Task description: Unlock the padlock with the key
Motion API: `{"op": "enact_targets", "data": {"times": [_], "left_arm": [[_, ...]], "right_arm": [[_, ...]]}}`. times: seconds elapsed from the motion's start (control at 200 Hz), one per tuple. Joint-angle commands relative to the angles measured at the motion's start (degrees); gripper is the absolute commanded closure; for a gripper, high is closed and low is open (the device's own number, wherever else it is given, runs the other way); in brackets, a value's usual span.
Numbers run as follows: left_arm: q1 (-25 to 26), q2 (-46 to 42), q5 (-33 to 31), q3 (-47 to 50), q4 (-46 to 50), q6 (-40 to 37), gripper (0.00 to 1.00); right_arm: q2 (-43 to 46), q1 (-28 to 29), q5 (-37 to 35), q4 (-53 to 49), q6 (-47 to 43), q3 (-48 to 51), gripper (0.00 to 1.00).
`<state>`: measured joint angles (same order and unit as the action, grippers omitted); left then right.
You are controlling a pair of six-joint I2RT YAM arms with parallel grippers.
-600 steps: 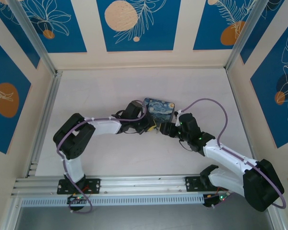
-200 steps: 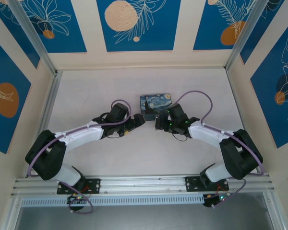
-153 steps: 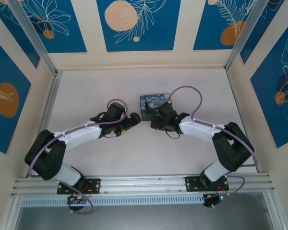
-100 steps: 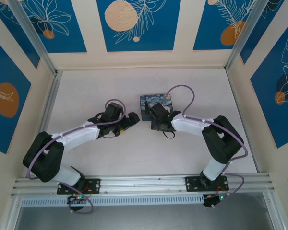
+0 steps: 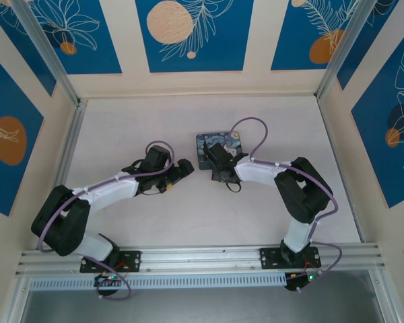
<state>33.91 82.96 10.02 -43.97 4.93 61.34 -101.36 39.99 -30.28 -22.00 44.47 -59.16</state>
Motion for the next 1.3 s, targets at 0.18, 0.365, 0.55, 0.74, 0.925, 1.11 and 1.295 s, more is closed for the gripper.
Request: {"op": "enact_targets", "data": {"times": [0.18,0.365,0.55,0.74,0.925,1.11,1.295], "left_arm": [[-0.78,0.24,1.82,0.90,-2.20,0.02,0.00],[-0.88,0.54,2.11,0.90,-2.47,0.05,0.00],[-0.95,0.53,2.23,0.17,-2.09,-0.42,0.00],[-1.06,1.30,1.85,-2.84,0.25,-2.47,0.00],[-1.11,3.62,1.84,-7.33,2.42,-4.25,0.00],[-1.10,7.88,2.01,-12.65,3.67,-5.57,0.00],[-0.78,14.70,1.69,-19.86,5.66,-7.69,0.00]], "right_arm": [[-2.06,0.42,-3.03,-1.69,-0.94,-3.16,0.52],[-2.20,0.42,-3.19,-1.86,-0.89,-2.81,0.60],[-0.73,0.42,-3.21,-2.00,-0.79,-1.11,0.69],[1.81,0.27,-3.29,-1.58,-0.83,1.52,0.77],[3.23,-0.42,-2.53,-1.37,-0.87,3.11,0.89],[5.38,-1.51,-0.47,0.03,-1.00,5.12,0.98],[7.28,-3.19,3.16,3.01,-1.57,7.63,1.00]]}}
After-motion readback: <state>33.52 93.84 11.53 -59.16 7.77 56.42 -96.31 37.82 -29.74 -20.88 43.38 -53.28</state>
